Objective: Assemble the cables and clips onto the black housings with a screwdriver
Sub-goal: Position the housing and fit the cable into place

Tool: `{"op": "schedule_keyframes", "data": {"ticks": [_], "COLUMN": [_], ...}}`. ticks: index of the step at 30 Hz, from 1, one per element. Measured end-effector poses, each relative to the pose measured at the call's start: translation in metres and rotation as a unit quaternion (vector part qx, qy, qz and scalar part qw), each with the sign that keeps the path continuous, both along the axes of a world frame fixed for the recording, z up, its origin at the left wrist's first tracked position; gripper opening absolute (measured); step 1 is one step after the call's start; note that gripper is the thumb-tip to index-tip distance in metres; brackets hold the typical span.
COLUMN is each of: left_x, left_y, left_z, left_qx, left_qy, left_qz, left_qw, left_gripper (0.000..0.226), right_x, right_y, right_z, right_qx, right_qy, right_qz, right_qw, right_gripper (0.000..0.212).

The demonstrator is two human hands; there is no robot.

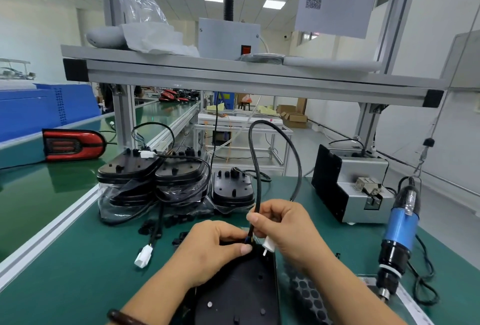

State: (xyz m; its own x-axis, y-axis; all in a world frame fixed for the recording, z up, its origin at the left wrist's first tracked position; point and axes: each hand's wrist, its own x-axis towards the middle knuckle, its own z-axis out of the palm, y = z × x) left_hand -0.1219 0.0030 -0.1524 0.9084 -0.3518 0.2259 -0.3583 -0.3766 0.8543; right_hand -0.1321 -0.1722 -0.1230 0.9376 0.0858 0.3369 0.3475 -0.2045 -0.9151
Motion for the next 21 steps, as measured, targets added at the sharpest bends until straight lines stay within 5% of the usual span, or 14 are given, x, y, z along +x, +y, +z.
{"op": "schedule_keyframes", "data": {"ticks": [8,17,21], "left_x": [0.000,0.016,0.017], "left_y": [0.001,-0.019,-0.043], "left_z": [0.002,0.088,0.085], "left_qx": [0.008,-0.360,-0.417], "left_qy": [-0.006,0.078,0.067], "left_qz": [-0.005,-0.035,-0.035], "left_qw": [1.000,0.929,0.906], "left_gripper": [0.032,0.032,0.032], "right_x": [0.005,0.002,0.000], "right_y": [0.009,0.011,0.010], "right_z": [-0.011,-0.010,-0.011], "right_qx": [-0.034,-0.092,-0.084], "right_qy": [-0.049,-0.090,-0.072], "right_qz": [-0.060,-0.025,-0.018], "right_qw": [0.996,0.991,0.994], "right_gripper": [0.025,0.029,0.037]}}
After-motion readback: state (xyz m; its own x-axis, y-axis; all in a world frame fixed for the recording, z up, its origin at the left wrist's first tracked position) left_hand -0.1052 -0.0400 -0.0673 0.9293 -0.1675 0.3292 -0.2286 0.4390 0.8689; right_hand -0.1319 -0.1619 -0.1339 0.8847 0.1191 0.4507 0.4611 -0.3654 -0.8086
